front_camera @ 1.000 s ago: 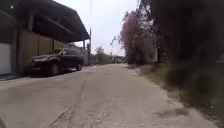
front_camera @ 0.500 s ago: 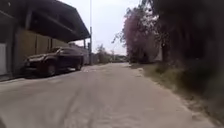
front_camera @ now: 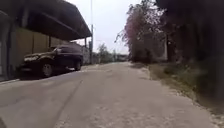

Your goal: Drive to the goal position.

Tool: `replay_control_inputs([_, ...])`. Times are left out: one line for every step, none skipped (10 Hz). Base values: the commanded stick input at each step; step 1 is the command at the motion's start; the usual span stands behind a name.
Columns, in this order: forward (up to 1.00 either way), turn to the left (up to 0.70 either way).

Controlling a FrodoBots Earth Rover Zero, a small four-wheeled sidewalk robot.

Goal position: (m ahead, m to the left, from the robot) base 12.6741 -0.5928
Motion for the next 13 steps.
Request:
replay_control_inputs([1.0,0.0])
replay_control_inputs([1.0,0.0])
replay_control_inputs([1.0,0.0])
replay_control_inputs([1.0,0.0])
replay_control_inputs([1.0,0.0])
replay_control_inputs([1.0,0.0])
replay_control_inputs([1.0,0.0])
replay_control_inputs([1.0,0.0])
replay_control_inputs([1.0,-0.11])
replay_control_inputs([1.0,-0.36])
replay_control_inputs([1.0,-0.4])
replay_control_inputs([1.0,-0.4])
replay_control_inputs([1.0,0.0])
